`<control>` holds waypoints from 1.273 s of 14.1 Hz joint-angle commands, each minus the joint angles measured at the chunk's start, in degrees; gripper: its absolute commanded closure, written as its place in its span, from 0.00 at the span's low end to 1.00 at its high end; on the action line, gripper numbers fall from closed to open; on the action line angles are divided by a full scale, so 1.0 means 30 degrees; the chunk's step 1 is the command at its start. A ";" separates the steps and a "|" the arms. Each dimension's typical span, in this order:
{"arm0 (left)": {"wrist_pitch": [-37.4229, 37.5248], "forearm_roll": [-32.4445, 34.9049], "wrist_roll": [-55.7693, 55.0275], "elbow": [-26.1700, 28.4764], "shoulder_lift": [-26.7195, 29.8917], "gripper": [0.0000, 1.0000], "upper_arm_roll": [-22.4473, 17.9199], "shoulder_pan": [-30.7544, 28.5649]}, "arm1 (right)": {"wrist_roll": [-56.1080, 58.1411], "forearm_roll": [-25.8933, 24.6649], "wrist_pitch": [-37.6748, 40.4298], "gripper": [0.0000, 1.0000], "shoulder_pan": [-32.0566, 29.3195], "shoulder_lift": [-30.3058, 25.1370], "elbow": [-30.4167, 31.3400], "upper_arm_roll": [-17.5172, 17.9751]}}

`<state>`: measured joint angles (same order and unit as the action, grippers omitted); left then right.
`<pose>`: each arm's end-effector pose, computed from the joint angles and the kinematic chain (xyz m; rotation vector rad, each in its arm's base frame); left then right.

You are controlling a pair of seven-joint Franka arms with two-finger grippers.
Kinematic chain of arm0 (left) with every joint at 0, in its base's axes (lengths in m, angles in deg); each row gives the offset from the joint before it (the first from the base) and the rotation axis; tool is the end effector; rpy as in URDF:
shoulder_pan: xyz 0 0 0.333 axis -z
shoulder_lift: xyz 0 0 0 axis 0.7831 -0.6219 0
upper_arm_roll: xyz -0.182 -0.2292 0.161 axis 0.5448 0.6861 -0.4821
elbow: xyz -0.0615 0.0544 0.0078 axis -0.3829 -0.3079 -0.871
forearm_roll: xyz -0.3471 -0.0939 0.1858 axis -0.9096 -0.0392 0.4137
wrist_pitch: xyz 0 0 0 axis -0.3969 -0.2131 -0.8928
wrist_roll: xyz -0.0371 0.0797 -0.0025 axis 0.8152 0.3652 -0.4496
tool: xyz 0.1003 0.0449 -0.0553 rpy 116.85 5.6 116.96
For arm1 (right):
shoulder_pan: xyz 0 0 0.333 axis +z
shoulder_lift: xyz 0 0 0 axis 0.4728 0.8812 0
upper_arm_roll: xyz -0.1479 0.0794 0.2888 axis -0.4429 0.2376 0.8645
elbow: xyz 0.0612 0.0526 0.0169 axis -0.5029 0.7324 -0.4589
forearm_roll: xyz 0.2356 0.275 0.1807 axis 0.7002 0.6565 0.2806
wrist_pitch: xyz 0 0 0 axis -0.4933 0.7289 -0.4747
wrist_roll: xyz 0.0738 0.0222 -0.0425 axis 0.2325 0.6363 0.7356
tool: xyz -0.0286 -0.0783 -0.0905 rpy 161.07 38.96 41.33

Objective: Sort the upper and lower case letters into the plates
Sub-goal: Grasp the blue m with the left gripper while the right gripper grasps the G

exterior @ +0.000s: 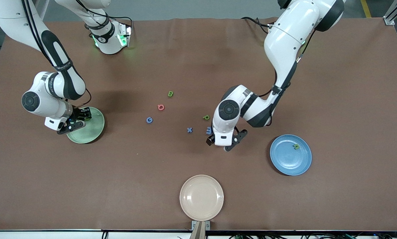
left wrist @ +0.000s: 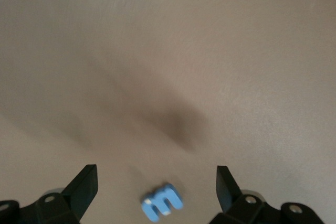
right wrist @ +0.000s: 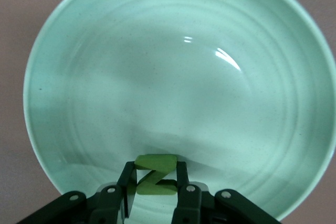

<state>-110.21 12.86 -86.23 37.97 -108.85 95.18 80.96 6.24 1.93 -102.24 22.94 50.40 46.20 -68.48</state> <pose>0.5894 -0.4662 0.1951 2.8196 1.2853 -0.0524 0.5132 -0.0713 0.1724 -3.0264 -0.5451 0.2841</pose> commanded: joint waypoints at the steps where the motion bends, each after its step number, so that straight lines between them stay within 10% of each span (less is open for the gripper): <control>1: -0.1269 0.0021 -0.3694 -0.0536 -0.0865 0.00 -0.0197 0.0826 | 0.0015 -0.0226 -0.0155 0.61 -0.0469 -0.0152 0.0297 0.0404; 3: -0.1305 0.0109 -0.5455 -0.0390 -0.0809 0.00 -0.0226 0.1093 | 0.0015 -0.0226 0.0253 0.04 -0.0352 -0.0471 0.0210 0.0404; 11: -0.1334 0.0751 -0.8539 -0.0009 -0.0838 0.07 -0.0256 0.1093 | -0.6357 0.0887 0.4385 0.01 0.2951 -0.2581 -0.1871 0.0873; 18: -0.1451 0.0900 -0.8275 0.0050 -0.1014 0.19 -0.0226 0.1123 | -1.3221 0.2497 0.2136 0.01 0.8051 -0.1649 -0.1871 0.0844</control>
<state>-114.06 14.25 -110.45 38.44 -111.29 94.62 84.04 -30.61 7.07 -93.03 44.72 44.17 40.05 -65.42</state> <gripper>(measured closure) 0.185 0.009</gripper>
